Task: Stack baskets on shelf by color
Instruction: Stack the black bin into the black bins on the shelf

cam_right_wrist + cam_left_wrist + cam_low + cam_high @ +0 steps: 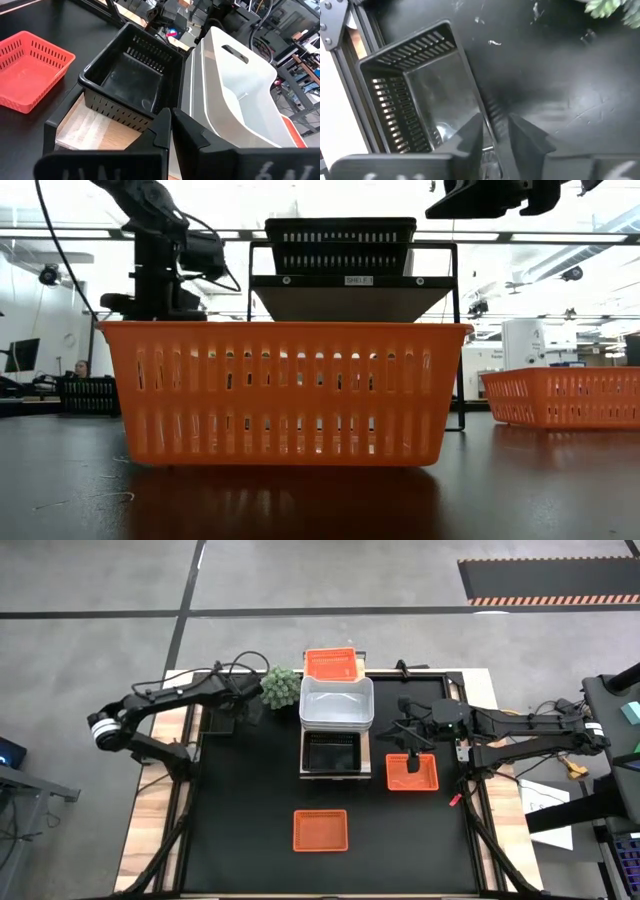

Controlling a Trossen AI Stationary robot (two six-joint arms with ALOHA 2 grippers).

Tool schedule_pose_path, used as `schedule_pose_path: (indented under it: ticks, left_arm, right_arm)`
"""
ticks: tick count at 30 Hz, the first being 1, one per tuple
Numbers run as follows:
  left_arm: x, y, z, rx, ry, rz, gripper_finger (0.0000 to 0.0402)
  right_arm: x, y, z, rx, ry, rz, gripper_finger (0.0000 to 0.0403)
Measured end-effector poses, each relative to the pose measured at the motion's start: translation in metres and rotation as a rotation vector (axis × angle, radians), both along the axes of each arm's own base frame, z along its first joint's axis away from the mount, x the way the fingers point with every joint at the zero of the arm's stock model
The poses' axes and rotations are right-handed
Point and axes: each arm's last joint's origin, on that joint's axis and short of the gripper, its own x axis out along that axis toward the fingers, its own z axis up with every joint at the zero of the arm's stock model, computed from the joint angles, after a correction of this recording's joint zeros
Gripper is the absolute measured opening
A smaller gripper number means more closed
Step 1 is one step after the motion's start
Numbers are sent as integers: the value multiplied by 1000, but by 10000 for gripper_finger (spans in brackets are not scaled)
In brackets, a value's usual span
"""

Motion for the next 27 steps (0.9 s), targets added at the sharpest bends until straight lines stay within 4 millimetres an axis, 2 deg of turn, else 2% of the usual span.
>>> schedule_pose_path:
  ticks: [7,18,22,27]
  left_arm:
    - [1,3,-14,-26,52,14,142]
    - [2,9,-49,-100,162,25,149]
    - [4,10,-55,-115,187,15,125]
    - [0,10,-49,-57,235,4,56]
  right_arm:
    - [0,0,0,-4,-1,1,9]
    - [0,0,0,-2,-1,1,9]
    - [0,0,0,1,-1,0,9]
    - [0,0,0,-6,-2,2,9]
